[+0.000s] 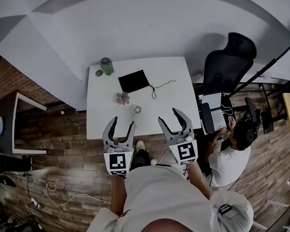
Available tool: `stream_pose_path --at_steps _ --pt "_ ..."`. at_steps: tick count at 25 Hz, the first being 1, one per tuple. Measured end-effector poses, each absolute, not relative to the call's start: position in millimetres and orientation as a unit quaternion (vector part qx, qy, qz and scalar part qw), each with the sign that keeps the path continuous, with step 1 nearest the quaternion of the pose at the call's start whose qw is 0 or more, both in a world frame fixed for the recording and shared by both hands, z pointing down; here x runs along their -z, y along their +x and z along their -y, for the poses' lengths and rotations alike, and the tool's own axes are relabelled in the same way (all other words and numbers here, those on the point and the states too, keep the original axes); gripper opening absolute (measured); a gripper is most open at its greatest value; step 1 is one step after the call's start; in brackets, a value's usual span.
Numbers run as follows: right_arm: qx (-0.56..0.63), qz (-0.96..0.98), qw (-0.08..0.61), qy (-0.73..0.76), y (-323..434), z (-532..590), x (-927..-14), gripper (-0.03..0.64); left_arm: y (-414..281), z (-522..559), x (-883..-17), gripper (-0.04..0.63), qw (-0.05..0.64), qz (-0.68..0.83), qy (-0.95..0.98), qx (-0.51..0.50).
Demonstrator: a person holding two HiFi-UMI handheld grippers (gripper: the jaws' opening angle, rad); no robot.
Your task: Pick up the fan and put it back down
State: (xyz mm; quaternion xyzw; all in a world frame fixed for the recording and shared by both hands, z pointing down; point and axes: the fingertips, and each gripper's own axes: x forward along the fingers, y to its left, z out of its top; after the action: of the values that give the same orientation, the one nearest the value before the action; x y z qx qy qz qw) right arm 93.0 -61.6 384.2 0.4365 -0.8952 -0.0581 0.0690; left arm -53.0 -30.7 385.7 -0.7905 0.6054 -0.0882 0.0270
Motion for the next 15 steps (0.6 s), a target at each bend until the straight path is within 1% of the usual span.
stream_pose_path --at_steps 12,15 --pt "0.056 0.884 0.079 0.457 62 125 -381 0.245 -85 99 -383 0.25 0.025 -0.588 -0.804 0.084" --pt "0.047 0.881 0.094 0.461 53 137 -386 0.245 -96 114 -382 0.25 0.024 -0.583 -0.808 0.081"
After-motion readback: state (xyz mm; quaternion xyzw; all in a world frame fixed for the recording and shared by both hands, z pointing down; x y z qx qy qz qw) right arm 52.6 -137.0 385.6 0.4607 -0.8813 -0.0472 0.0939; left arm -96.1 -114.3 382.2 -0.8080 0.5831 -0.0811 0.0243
